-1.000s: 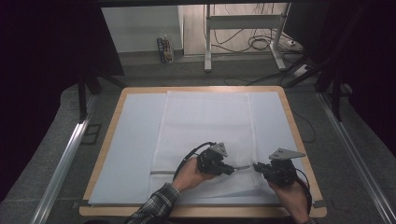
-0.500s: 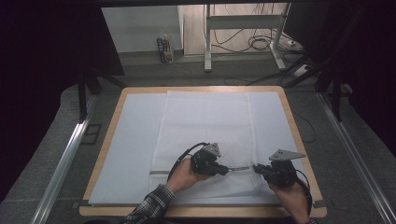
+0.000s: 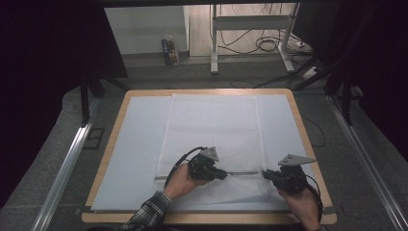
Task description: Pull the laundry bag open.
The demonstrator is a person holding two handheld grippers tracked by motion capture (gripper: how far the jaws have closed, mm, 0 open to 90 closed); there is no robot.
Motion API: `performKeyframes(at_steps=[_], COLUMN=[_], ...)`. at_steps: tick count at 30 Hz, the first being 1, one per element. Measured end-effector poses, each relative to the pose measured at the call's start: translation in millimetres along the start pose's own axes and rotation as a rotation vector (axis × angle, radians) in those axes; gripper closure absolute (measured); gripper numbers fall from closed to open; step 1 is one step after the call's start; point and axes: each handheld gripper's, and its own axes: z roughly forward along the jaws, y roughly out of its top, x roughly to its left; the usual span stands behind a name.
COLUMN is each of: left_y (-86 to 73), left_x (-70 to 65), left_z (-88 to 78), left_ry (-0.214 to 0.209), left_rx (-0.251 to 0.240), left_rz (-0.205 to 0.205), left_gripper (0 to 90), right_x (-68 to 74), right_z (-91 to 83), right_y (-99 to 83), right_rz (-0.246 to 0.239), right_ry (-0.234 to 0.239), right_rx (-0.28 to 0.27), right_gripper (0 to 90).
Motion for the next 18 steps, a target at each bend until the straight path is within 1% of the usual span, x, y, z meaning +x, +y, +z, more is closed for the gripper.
performKeyframes(at_steps=[2, 5, 7, 9, 11, 12, 18], left_y=[-1.2, -3.0, -5.4, -6.5, -8.5, -9.5, -17.3], left_x=[0.3, 0.4, 1.4, 0.9, 1.3, 1.0, 3.4], left_z=[-1.2, -2.0, -3.2, -4.2, -6.0, -7.0, -15.8], left_ry=[-0.003, 0.012, -0.003, 0.014, 0.012, 0.022, 0.022], left_rx=[-0.002, 0.003, -0.011, 0.000, -0.003, 0.001, -0.008], left_rz=[-0.001, -0.002, -0.015, -0.007, -0.012, -0.010, -0.025], left_gripper=[87.0, 87.0, 87.0, 87.0, 87.0, 87.0, 86.9], right_x=[0.5, 1.2, 0.4, 0.7, 0.7, 0.6, 0.8], right_z=[0.3, 0.5, 0.0, 0.2, 0.3, 0.1, 0.2], right_y=[0.0, 0.1, -0.2, -0.3, -0.3, -0.4, -0.6], right_rz=[-0.004, -0.013, -0.007, -0.010, -0.009, -0.007, -0.005], right_ry=[0.006, -0.001, 0.004, 0.000, -0.002, -0.001, -0.002], right_rx=[0.002, 0.005, 0.003, 0.006, 0.005, 0.004, 0.008], right_gripper=[85.7, 85.7, 85.7, 85.7, 85.7, 85.7, 85.8])
